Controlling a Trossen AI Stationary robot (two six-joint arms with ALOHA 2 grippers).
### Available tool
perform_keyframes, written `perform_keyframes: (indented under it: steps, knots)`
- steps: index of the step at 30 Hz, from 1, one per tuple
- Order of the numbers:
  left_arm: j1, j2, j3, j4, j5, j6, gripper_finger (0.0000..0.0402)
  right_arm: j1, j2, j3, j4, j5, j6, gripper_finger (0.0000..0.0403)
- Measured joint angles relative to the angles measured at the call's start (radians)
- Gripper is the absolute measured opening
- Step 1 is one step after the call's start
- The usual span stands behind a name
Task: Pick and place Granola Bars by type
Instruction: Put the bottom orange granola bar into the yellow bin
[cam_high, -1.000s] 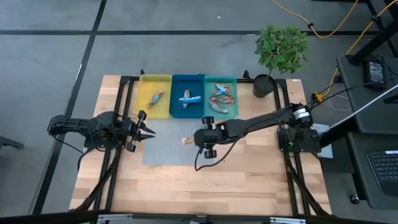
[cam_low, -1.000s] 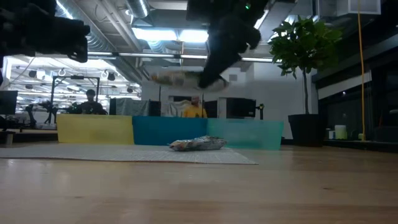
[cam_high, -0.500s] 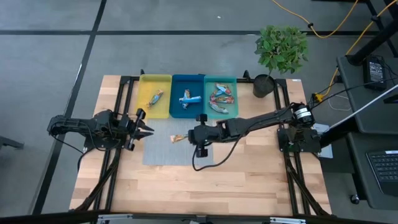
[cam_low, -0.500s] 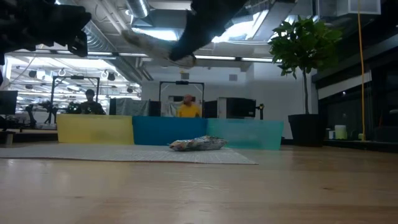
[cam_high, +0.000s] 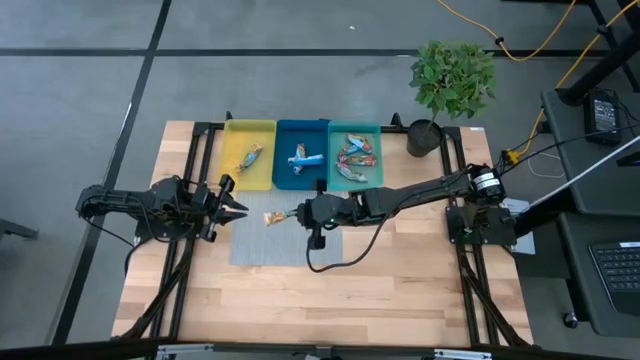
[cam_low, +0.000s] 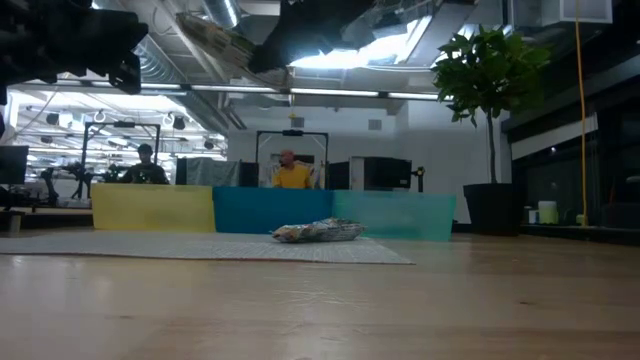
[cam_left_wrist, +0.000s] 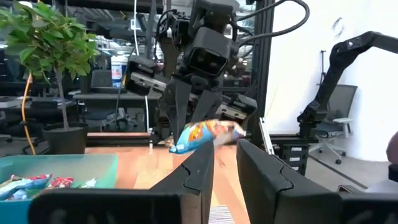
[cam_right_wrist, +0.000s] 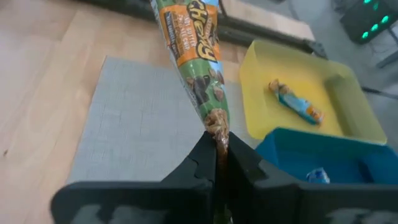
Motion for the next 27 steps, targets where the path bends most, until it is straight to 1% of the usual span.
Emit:
perform_keyframes:
  steps: [3,6,9,14,18,21,23,25,27]
  knots:
    - [0.0,0.0,0.0,-0.001,-0.033,0.0,0.0079,-0.007,0.0,0.0,0.042,-0.006,-0.015,0.0021]
    - [0.0,0.0,0.0,-0.011,-0.034,0.007,0.0108,-0.014,0.0,0.0,0.084,-0.009,-0.021,0.0036]
    - [0.0,0.0,0.0,-0.011,-0.023,0.007,0.0148,-0.027,0.0,0.0,0.122,-0.058,-0.024,0.0037]
    - [0.0,0.0,0.0,-0.007,-0.048,0.014,0.0218,-0.048,0.0,0.001,0.165,-0.136,-0.025,0.0017]
    - [0.0,0.0,0.0,0.002,-0.101,0.027,0.0261,-0.057,0.0,0.001,0.189,-0.139,-0.022,0.002]
    - [-0.001,0.004,0.0,0.024,-0.118,0.048,0.0278,-0.064,0.0,0.001,0.201,-0.14,-0.022,0.0037]
    - [-0.001,0.016,0.005,0.036,-0.125,0.047,0.0282,-0.07,0.0,0.001,0.206,-0.141,-0.021,0.0039]
    - [-0.001,0.04,0.025,0.045,-0.125,0.047,0.0283,-0.077,0.0,0.001,0.208,-0.144,-0.021,0.0033]
    - [-0.001,0.075,0.055,0.052,-0.14,0.05,0.0283,-0.088,0.0,0.001,0.223,-0.171,-0.021,0.0023]
